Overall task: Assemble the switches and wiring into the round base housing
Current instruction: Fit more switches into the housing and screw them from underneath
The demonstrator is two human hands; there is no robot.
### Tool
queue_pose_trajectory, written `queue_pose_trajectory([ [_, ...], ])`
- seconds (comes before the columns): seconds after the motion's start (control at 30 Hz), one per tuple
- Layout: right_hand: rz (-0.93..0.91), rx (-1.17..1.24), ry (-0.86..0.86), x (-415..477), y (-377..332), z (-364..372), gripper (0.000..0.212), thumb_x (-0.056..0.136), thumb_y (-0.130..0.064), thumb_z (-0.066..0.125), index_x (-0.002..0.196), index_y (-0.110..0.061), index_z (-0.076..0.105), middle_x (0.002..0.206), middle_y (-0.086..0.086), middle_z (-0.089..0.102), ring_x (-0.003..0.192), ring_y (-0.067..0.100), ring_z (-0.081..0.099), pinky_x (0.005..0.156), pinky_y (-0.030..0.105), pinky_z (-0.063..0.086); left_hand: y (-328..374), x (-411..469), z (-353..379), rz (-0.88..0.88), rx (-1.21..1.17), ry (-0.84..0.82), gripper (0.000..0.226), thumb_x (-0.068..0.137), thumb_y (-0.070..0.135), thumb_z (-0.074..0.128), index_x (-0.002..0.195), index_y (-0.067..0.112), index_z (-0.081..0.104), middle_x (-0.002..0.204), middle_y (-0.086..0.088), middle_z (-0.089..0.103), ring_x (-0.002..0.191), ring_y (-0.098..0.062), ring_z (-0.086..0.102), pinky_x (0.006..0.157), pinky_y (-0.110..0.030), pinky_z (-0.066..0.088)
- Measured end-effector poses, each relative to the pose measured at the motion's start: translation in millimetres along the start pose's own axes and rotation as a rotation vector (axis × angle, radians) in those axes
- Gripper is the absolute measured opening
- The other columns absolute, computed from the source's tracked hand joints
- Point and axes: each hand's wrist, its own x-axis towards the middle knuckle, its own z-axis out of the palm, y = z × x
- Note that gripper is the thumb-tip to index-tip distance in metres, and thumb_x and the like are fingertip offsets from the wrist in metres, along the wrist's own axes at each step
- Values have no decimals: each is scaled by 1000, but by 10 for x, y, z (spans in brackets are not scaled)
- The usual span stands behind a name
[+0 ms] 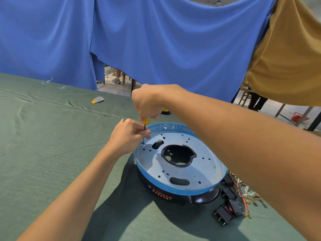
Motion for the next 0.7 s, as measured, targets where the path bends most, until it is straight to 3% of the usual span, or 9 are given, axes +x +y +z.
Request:
queue_pose_trajectory([
  [0.17,81,-67,-13,-23,-76,40,18,88,0,49,82,-4,65,62,1,62,45,13,51,26,10,29,-1,-16,9,12,39,-42,18,96,21,62,93,15,78,86,-8,76,92,-26,68,107,-47,39],
  [0.27,129,-88,-100,38,-167,23,25,86,2,45,70,-7,61,52,-2,60,39,13,47,33,14,34,27,-61,24,-33,-13,68,9,85,26,75,87,19,80,77,-4,75,80,-24,67,79,-40,53],
  [0.33,150,-51,-112,70,-200,21,29,89,0,40,67,-9,57,39,-3,56,29,12,46,41,19,38,46,-80,19,-73,-26,128,8,78,30,81,80,23,80,72,-4,74,73,-23,64,65,-33,49],
  [0.37,150,-30,-98,72,-198,28,30,91,-3,39,67,-9,55,40,-3,56,25,11,46,43,20,40,48,-78,16,-81,-32,121,7,77,31,81,77,24,80,71,-5,73,73,-25,62,65,-34,48],
  [0.43,135,27,-37,71,-157,39,27,95,-7,40,69,-9,49,55,1,61,29,10,53,48,22,47,40,-53,3,-83,-55,72,8,80,29,80,77,21,80,78,-9,75,82,-27,66,79,-42,53],
  [0.53,72,86,-6,30,-72,17,23,93,-15,58,73,-10,48,74,6,62,53,16,69,55,26,58,21,-27,-12,-56,-49,47,12,84,27,76,77,18,80,80,-11,75,89,-27,68,105,-47,41],
  [0.6,15,79,-23,15,-27,-3,23,90,-14,65,72,-12,51,62,3,63,61,18,71,58,29,60,7,-9,-11,-37,-31,30,14,87,25,73,76,19,79,79,-13,75,90,-26,68,111,-48,35],
  [0.7,7,31,-19,3,2,10,28,91,-14,63,67,-11,51,30,-7,51,61,18,70,48,24,48,15,12,-4,-6,10,-9,16,93,23,66,85,18,79,80,-8,76,90,-22,69,112,-48,33],
])
